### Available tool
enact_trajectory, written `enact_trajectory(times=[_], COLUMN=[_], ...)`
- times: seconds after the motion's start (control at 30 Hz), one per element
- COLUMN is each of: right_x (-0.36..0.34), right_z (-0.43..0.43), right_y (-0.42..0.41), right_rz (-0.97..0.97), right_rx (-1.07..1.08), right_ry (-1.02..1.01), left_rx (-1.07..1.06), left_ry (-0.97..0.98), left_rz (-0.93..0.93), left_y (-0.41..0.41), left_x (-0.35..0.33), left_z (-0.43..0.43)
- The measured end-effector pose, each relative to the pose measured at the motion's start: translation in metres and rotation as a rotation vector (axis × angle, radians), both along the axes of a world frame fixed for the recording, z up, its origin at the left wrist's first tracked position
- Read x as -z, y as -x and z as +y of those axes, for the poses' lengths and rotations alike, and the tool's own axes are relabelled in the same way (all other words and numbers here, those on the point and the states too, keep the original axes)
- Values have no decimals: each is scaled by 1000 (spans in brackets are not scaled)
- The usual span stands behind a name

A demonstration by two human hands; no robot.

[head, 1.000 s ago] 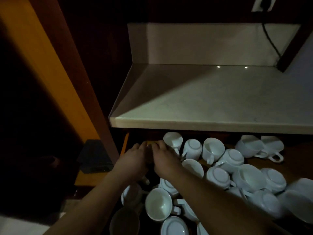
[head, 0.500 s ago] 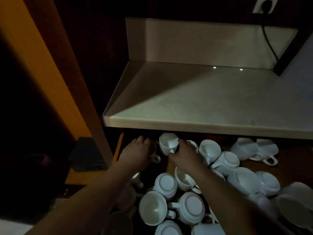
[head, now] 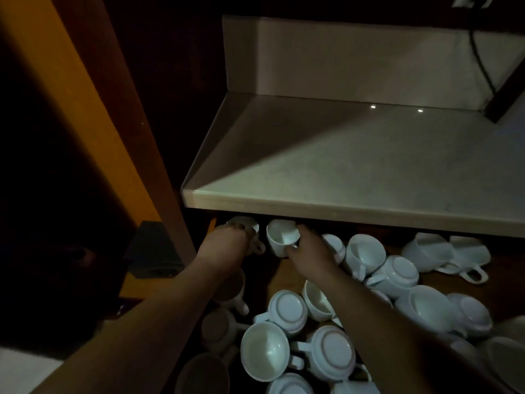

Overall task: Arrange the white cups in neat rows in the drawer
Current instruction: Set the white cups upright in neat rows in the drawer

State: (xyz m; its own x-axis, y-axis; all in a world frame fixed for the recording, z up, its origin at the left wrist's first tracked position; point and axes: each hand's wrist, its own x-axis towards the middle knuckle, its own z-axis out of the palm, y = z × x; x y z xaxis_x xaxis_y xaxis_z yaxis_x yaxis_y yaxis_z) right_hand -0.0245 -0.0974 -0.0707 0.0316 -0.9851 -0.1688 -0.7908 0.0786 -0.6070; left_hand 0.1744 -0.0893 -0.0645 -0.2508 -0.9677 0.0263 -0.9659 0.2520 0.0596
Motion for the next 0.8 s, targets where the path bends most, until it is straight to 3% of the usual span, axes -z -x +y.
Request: enact_trajectory(times=[0.17,0.43,0.8], right_x=[-1,5,0], right_z=[-4,-8,-6], right_y=[-18,-16,-13], right_rz=[55,-14,11], right_rx=[-32,44,-14], right_ry=[7,-64,-59], left_rx=[-41,-69,-113], left_ry=[29,131,91], left_rz=[60,93,133], left_y=[-4,-6,0], left_x=[1,12,10], left_z=[-5,-2,-1])
